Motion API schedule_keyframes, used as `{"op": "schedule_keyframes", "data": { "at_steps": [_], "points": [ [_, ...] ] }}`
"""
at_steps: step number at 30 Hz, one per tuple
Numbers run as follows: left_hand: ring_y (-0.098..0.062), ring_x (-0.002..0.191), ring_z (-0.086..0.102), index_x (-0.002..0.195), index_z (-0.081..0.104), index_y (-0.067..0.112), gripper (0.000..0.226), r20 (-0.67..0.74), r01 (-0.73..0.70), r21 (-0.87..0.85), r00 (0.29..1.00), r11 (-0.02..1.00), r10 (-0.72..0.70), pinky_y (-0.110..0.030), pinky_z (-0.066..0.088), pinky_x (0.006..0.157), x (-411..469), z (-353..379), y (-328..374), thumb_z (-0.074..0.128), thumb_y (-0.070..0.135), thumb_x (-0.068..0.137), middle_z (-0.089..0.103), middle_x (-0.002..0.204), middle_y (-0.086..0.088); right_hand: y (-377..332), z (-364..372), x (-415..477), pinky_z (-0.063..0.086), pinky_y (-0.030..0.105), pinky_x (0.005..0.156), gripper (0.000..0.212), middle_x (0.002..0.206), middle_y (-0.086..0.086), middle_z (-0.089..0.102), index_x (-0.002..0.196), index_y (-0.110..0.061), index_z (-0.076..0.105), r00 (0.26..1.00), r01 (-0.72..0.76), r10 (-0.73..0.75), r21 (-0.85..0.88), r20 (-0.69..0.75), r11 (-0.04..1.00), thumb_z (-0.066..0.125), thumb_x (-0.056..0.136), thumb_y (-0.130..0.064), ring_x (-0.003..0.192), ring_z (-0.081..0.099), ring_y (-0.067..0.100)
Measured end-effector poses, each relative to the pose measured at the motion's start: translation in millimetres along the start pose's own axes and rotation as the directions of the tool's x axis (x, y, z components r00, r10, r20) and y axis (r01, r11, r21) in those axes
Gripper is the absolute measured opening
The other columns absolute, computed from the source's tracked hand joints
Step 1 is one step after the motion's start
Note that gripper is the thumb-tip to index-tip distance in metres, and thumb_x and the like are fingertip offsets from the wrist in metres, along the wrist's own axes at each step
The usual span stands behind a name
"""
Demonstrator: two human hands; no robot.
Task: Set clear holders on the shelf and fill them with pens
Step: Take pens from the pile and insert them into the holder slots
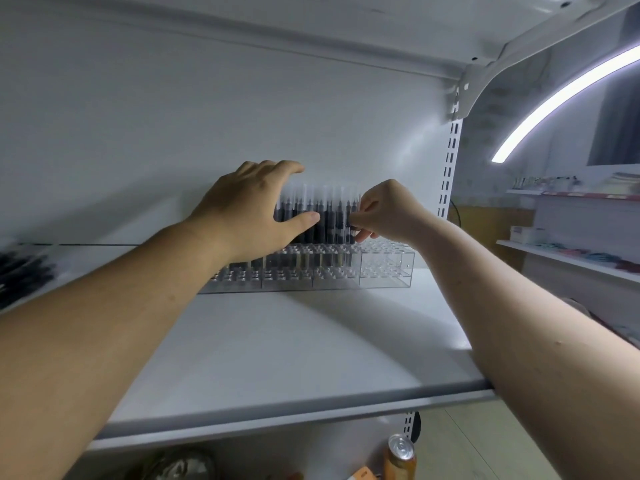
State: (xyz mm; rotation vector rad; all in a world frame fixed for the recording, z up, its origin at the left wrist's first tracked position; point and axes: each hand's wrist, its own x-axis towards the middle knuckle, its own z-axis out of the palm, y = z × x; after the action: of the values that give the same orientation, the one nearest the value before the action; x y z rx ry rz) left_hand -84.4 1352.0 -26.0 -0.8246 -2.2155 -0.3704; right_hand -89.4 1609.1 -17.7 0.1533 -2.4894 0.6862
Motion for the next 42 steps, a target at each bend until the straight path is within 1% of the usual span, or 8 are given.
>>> {"op": "schedule_keyframes", "data": {
  "at_steps": [4,6,12,18,24,30,36,42],
  "points": [
    [-0.022,0.142,0.043,0.155,0.036,0.029,0.081,-0.004,-0.003,-0.005,1.0,1.0,0.003,-0.048,0.043,0.112,0.3,1.3,-1.3,0.053,0.073,0.09,0.048,0.156,0.003,2.9,-1.7,0.4,0.047,0.024,0.052,0.017,0.063,-0.004,0.075,0.074,-0.008,0.076,0.999,0.02,-0.017,-0.079,0.032,0.997,0.071,0.088,-0.015,0.054,0.064,0.011],
    [-0.022,0.142,0.043,0.155,0.036,0.03,0.079,-0.011,-0.007,-0.003,1.0,1.0,0.007,-0.048,0.043,0.112,0.2,1.4,-2.2,0.054,0.072,0.091,0.049,0.156,0.003,3.7,-6.6,0.1,0.044,0.021,0.049,0.017,0.067,-0.004,0.076,0.077,-0.014,0.078,0.999,0.044,-0.042,-0.102,0.03,0.994,0.076,0.089,-0.025,0.049,0.057,0.0],
    [-0.023,0.139,0.046,0.155,0.038,0.028,0.077,-0.016,-0.006,0.026,1.0,1.0,0.006,-0.046,0.044,0.11,0.6,0.6,-3.9,0.055,0.07,0.092,0.052,0.153,0.003,-1.9,-13.5,2.1,0.058,0.035,0.081,0.035,0.094,-0.008,0.071,0.115,-0.021,0.067,0.958,0.133,-0.128,0.002,-0.256,0.991,0.075,0.091,-0.046,0.088,0.069,0.013],
    [-0.025,0.136,0.05,0.153,0.041,0.025,0.076,-0.051,-0.014,0.071,0.999,0.997,0.018,-0.045,0.045,0.108,1.0,-8.8,-6.7,0.053,0.07,0.093,0.055,0.15,0.0,-15.2,-1.4,0.8,0.055,0.038,0.092,0.038,0.116,-0.003,0.066,0.126,-0.023,0.063,0.909,0.292,-0.306,-0.092,-0.281,0.952,0.069,0.094,-0.043,0.102,0.062,0.014],
    [-0.021,0.128,0.055,0.148,0.047,0.025,0.066,-0.088,0.028,0.13,0.996,0.991,-0.017,-0.039,0.048,0.098,1.2,-54.1,-19.3,0.055,0.066,0.096,0.058,0.143,0.003,-54.2,8.9,-4.7,0.049,0.047,0.101,0.03,0.113,-0.007,0.067,0.119,-0.026,0.067,0.827,0.427,-0.439,-0.117,-0.351,0.897,0.062,0.094,-0.042,0.108,0.061,0.012],
    [-0.016,0.109,0.06,0.14,0.053,0.028,0.055,-0.003,0.336,0.045,0.942,0.941,-0.336,-0.04,0.052,0.093,-38.8,-126.7,-87.4,0.055,0.063,0.098,0.06,0.127,0.009,-136.2,38.9,-3.8,0.047,0.042,0.096,0.024,0.104,-0.009,0.068,0.111,-0.027,0.068,0.778,0.577,-0.589,-0.123,-0.221,0.808,0.061,0.096,-0.043,0.102,0.06,0.012],
    [-0.02,0.102,0.064,0.121,0.064,0.021,0.037,0.112,0.574,0.146,0.8,0.806,-0.59,-0.031,0.045,0.085,-114.7,-157.6,-156.5,0.069,0.047,0.096,0.066,0.111,0.004,-245.7,115.0,-1.2,0.049,0.038,0.094,0.019,0.1,-0.012,0.066,0.106,-0.03,0.067,0.754,0.656,-0.657,-0.042,-0.019,0.754,0.062,0.093,-0.044,0.095,0.06,0.014],
    [-0.019,0.09,0.068,0.119,0.062,0.021,0.043,0.218,0.624,0.274,0.701,0.732,-0.679,-0.034,0.054,0.086,-156.8,-158.0,-183.9,0.072,0.054,0.092,0.067,0.11,0.001,-296.9,175.2,-8.6,0.043,0.035,0.095,0.014,0.106,-0.013,0.069,0.106,-0.029,0.068,0.746,0.661,-0.652,-0.034,0.131,0.75,0.061,0.095,-0.036,0.103,0.064,0.017]
  ]
}}
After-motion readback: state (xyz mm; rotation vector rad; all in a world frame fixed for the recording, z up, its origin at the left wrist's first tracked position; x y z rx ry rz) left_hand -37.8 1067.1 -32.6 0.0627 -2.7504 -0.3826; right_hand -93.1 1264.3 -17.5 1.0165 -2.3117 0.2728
